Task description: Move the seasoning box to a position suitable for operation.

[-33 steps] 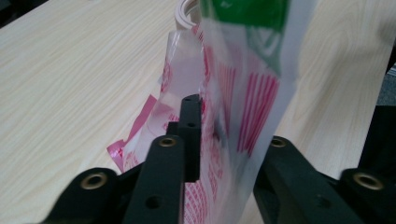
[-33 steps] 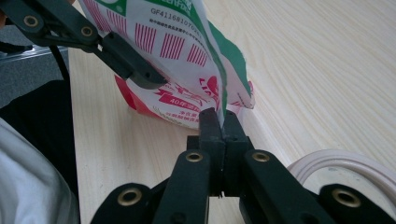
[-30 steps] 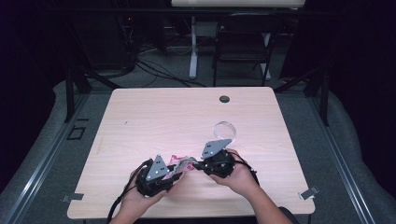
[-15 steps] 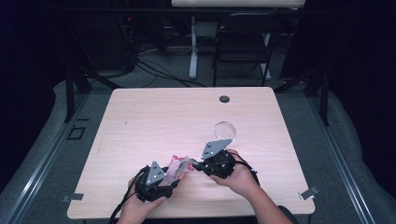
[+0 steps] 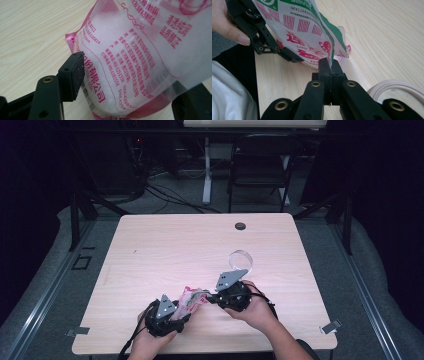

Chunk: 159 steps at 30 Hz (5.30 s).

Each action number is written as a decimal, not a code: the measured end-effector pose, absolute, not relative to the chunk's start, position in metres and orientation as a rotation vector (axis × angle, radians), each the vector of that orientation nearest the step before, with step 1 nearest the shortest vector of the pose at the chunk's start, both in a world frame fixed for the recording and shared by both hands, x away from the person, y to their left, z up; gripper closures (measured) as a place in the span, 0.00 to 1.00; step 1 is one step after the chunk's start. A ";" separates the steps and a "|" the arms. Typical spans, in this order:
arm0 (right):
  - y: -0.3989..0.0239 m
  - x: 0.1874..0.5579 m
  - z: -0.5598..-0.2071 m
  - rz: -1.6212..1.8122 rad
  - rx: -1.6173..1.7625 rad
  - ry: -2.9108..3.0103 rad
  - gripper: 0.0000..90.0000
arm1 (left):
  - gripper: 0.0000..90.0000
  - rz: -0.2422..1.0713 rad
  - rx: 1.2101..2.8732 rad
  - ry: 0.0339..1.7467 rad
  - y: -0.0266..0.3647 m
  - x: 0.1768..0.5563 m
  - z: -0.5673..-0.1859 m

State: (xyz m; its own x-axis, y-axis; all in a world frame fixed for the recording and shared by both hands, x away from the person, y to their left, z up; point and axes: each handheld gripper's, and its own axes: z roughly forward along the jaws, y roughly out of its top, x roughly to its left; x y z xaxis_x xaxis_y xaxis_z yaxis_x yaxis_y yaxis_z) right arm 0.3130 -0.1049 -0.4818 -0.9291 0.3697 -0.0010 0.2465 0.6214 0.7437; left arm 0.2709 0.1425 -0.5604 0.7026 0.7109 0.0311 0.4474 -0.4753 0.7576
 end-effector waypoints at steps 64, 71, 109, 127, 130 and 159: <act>-0.109 0.309 -0.465 1.158 0.532 2.625 0.74 | 0.60 0.382 2.264 0.786 0.147 0.315 -0.573; -0.101 0.311 -0.455 1.133 0.491 2.586 0.63 | 0.60 0.387 2.263 0.787 0.147 0.315 -0.573; -0.080 0.323 -0.475 1.083 0.461 2.679 0.88 | 0.47 0.384 2.206 0.794 0.146 0.319 -0.588; -0.078 0.320 -0.476 1.070 0.446 2.689 1.00 | 0.17 0.373 2.203 0.927 0.145 0.326 -0.589; -0.077 0.320 -0.476 1.075 0.448 2.685 1.00 | 0.17 0.369 2.201 0.930 0.144 0.326 -0.589; -0.078 0.322 -0.475 1.097 0.463 2.659 1.00 | 0.51 0.363 2.198 0.803 0.141 0.324 -0.588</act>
